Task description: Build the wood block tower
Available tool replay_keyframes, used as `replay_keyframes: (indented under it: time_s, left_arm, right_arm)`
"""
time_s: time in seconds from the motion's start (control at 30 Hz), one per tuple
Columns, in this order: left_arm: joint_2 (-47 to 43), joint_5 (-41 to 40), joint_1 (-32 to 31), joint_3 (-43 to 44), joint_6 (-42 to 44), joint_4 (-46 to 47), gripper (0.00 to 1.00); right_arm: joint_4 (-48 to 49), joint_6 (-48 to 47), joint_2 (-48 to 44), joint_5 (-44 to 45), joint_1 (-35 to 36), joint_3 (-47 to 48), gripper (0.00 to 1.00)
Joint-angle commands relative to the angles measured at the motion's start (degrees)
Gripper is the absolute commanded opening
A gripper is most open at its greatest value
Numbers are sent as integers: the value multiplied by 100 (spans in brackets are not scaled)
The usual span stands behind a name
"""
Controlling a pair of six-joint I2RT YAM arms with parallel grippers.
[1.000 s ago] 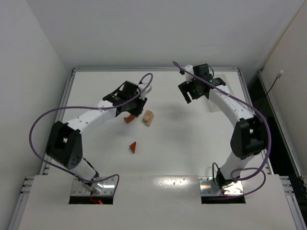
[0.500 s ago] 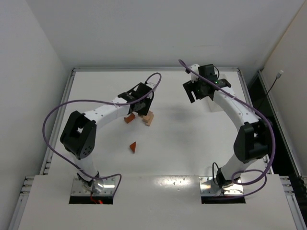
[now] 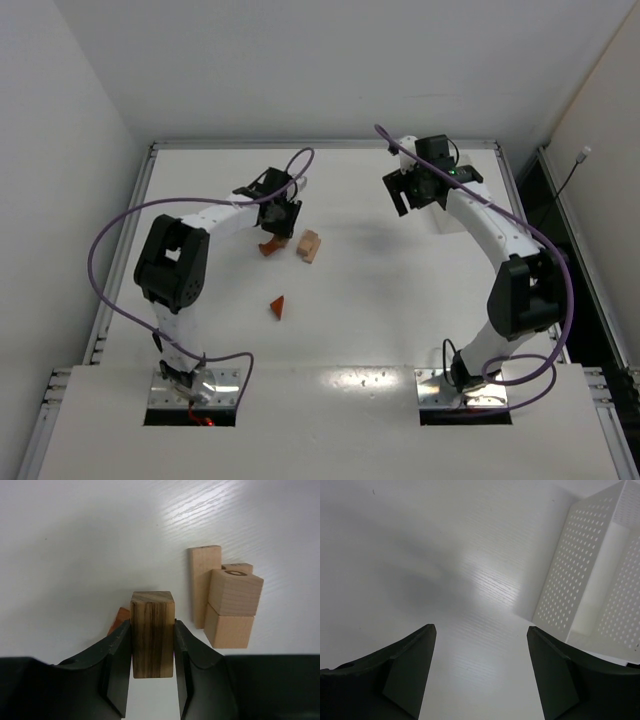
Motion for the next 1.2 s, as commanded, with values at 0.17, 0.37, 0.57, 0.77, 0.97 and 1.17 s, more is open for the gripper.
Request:
replay_keyframes:
  time_s: [0.17,0.37,0.57,0.77,0.97,1.17]
  left_arm:
    - [647,2556,844,353,392,-277,0]
    - [884,2733,1056,424,444,-383,0]
    - [884,2707,1170,363,497,-393,0]
    - [691,2716,1302,940,550,-383,0]
    - [691,2610,1302,1601,664,-515,0]
    - [999,2426,1302,1777,717,-594,0]
  right_arm:
    - [52,59,-199,-228,-31,-21,71]
    - [-1,59,-199,-281,-31,-21,71]
    - [-1,59,-147,-281,-31,-21,71]
    - [-1,7,-94,-333,-31,-21,71]
    - [-1,6,-94,-334,-31,-21,71]
    - [-1,6,-94,-334,-31,-74,71]
